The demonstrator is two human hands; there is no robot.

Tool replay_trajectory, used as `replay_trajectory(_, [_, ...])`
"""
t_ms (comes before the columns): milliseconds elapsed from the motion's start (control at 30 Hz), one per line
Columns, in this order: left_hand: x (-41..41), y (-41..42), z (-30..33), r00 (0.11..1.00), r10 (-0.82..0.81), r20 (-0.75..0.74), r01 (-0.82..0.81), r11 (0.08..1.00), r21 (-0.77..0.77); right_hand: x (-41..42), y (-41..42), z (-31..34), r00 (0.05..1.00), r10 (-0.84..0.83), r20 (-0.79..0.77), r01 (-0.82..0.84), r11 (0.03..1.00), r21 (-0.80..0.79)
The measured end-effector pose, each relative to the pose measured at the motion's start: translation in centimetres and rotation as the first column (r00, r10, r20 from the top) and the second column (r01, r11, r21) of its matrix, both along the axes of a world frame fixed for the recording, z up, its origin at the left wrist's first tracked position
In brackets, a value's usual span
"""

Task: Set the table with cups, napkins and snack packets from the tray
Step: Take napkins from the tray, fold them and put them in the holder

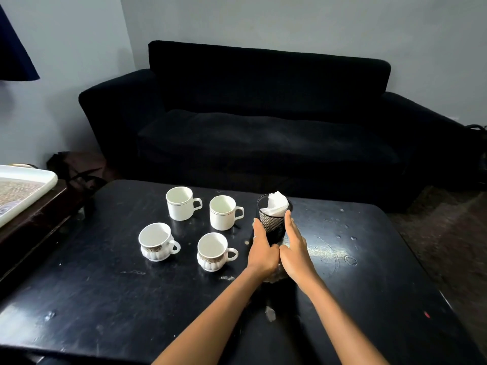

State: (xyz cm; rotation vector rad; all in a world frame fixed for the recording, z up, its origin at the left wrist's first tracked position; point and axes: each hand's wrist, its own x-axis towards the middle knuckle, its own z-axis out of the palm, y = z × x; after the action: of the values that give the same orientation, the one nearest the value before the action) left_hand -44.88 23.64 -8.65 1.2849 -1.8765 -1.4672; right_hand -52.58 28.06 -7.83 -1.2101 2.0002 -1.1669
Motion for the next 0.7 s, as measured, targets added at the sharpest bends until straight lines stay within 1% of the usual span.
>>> replay_trajectory(267, [0.1, -1.0, -0.7, 0.999, 0.003, 0.044, -0.004, 1.000, 0.014, 0.4, -0.5, -0.5, 0.999, -0.005, -0.046, 0.006, 1.000, 0.023])
replay_trajectory(500, [0.1, -1.6, -0.9, 0.998, 0.001, 0.058, -0.004, 0.998, 0.056, 0.7, -0.7, -0.4, 0.995, -0.006, -0.098, 0.010, 0.999, 0.041])
replay_trajectory(700, [0.3, -1.5, -0.8, 0.997, -0.017, 0.074, 0.015, 0.999, 0.037, 0.8, -0.6, -0.1, 0.994, -0.003, -0.108, 0.013, 0.996, 0.086])
